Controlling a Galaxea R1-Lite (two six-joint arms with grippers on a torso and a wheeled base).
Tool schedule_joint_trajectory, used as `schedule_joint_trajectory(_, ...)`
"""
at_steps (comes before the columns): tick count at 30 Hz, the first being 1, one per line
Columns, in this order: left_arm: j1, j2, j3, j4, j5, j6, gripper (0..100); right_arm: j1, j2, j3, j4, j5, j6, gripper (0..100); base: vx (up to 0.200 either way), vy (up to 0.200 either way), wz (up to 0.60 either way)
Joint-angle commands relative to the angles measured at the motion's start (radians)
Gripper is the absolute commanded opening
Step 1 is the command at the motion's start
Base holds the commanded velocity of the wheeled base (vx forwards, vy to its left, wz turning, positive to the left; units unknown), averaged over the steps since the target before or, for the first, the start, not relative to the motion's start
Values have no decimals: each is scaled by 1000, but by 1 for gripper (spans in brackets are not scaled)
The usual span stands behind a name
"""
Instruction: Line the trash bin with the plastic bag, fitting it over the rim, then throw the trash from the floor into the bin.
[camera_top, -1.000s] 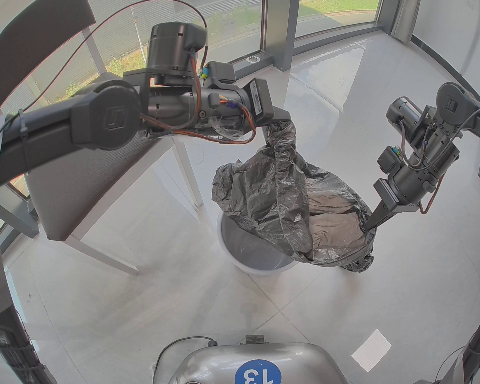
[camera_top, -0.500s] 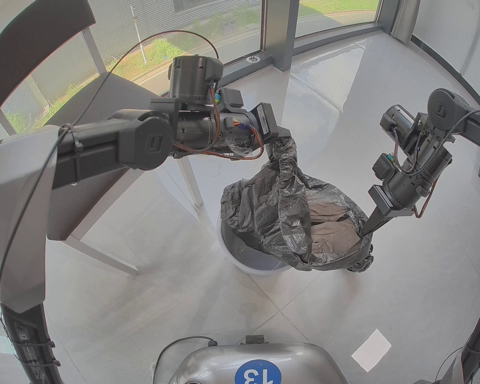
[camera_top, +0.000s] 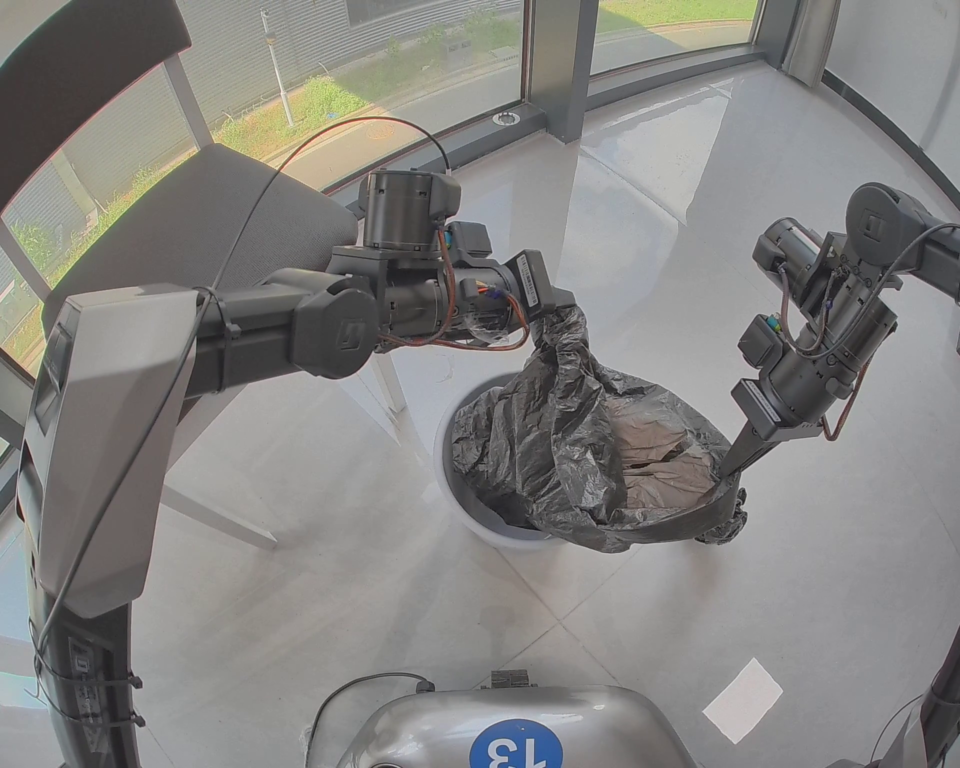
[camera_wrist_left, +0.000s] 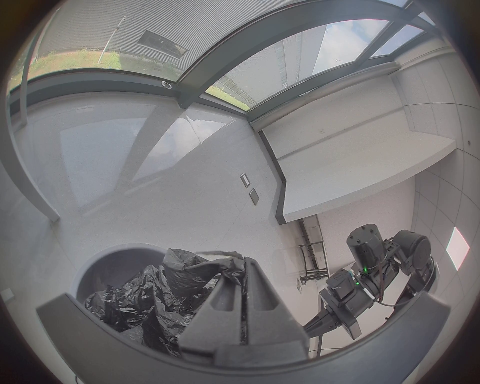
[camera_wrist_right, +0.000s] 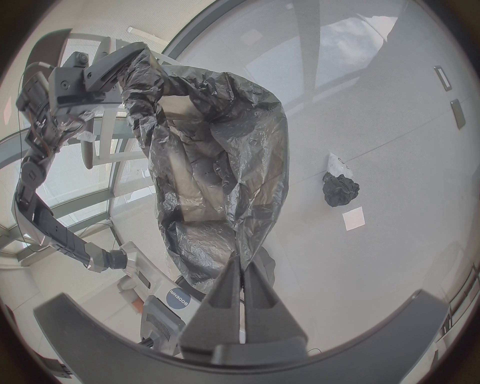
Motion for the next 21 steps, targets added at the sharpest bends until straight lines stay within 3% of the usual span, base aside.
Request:
schedule_joint_trajectory(1, 40, 4, 11, 3, 1, 4, 0, 14, 41, 0, -9, -5, -9, 0, 0, 0, 0)
schedule_joint_trajectory(7, 95, -51, 64, 6, 4, 13, 0, 20, 109, 0, -46, -20, -34, 0, 0, 0, 0)
schedule_joint_trajectory(13, 91, -88, 152, -6, 24, 29, 0, 6, 168, 0, -61, -22, -55, 0, 0, 0, 0)
schedule_joint_trajectory(21, 80, -37, 109, -106, 39, 16, 0, -30, 170, 0, -67, -22, -91, 0, 0, 0, 0)
